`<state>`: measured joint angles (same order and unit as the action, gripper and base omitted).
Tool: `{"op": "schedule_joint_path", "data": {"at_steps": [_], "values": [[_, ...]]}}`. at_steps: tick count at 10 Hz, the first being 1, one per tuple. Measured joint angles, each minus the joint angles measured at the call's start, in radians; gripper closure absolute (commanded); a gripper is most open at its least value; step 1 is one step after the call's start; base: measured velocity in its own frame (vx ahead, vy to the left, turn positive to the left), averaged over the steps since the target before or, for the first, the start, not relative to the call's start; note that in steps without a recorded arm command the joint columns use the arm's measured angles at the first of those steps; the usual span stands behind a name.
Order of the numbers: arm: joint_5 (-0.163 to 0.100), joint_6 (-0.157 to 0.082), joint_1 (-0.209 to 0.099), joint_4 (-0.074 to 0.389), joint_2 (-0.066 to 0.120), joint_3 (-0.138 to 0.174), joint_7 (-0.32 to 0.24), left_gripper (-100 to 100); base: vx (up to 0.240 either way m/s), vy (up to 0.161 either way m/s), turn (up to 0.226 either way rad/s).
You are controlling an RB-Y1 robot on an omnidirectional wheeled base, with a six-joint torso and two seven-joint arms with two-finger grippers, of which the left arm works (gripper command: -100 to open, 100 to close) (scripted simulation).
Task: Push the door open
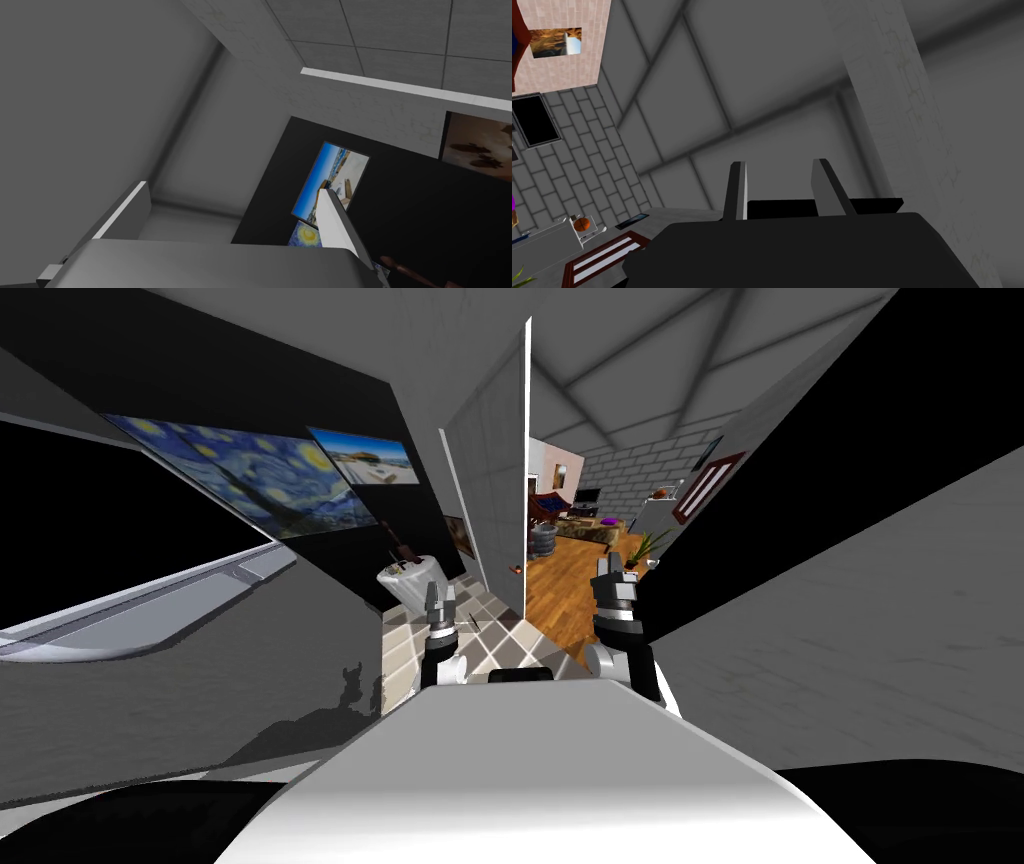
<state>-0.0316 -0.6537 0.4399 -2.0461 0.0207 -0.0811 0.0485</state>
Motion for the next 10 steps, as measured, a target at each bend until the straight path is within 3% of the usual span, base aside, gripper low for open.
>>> {"op": "schedule_joint_path", "data": {"at_steps": [5, 10], "values": [[-0.016, -0.007, -0.058, 0.143, 0.023, -0.011, -0.003, -100, 0.086, 0.067, -0.184], [-0.029, -0.012, -0.094, 0.243, 0.039, -0.021, -0.007, -100, 0.05, 0.048, -0.114]]}}
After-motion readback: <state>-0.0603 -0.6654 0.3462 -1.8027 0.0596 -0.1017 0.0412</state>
